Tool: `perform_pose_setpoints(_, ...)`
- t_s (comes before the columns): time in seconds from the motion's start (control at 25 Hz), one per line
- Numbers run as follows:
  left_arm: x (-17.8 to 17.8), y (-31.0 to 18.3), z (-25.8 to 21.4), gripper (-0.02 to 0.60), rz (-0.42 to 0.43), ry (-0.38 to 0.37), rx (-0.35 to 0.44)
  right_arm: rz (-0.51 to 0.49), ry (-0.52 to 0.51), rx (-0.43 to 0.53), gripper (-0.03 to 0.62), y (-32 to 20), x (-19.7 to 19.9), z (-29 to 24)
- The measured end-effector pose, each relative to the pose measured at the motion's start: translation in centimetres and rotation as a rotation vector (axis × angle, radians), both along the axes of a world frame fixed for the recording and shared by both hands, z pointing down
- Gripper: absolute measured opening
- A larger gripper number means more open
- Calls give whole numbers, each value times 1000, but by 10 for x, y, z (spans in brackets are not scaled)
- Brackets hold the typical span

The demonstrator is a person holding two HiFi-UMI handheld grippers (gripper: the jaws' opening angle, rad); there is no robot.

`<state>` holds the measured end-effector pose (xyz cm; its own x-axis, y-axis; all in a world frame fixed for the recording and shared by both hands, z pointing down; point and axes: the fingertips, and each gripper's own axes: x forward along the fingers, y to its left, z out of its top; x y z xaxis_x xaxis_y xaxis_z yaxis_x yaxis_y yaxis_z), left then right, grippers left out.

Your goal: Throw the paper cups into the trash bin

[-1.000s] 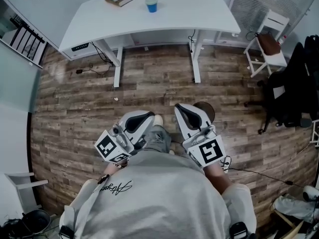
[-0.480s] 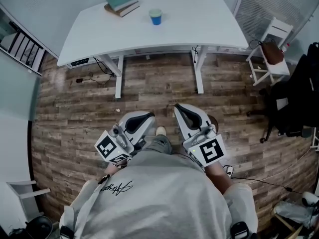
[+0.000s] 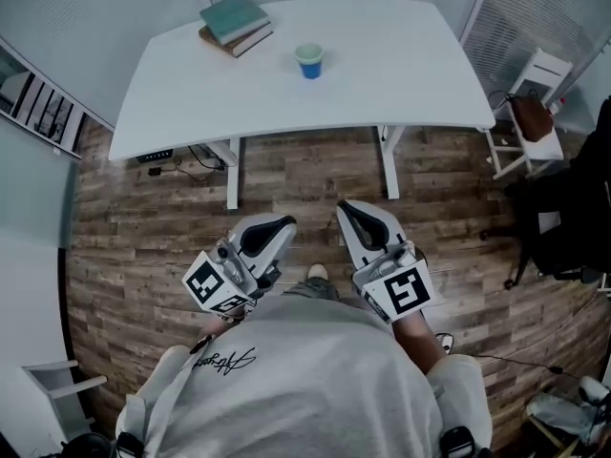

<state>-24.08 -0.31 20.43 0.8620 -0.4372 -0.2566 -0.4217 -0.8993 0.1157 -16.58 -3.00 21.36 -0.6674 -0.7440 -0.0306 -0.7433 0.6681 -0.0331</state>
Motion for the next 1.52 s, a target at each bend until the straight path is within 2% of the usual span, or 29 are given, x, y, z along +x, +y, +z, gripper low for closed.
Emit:
perform_pose_setpoints(0.24,-14,-49,4,3,15,-9,-6,31,19,-11,9,-50,-12,4)
perform_pose_setpoints(0.4,-21,-77,7,3,29,-6,-12,31,-7,-20,9,-73,-21,8)
perform_pose_setpoints(0.8,-21,-110,9,3,54,9,-23,33,-16,-41,9,-105,-25,9)
perform_pose_setpoints(1.16,-12,-124,0,3,-29,8,-2,-40,-18,8,9,-126,-17,3)
perform_pose_setpoints(1.32,-8,-133,-3,3,-58,9,5,-73,-34,61,9,-135,-12,-13)
perform_pose_setpoints(1.52,3,-136,-3,3,-67,10,2,-91,-7,14,9,-141,1,-2)
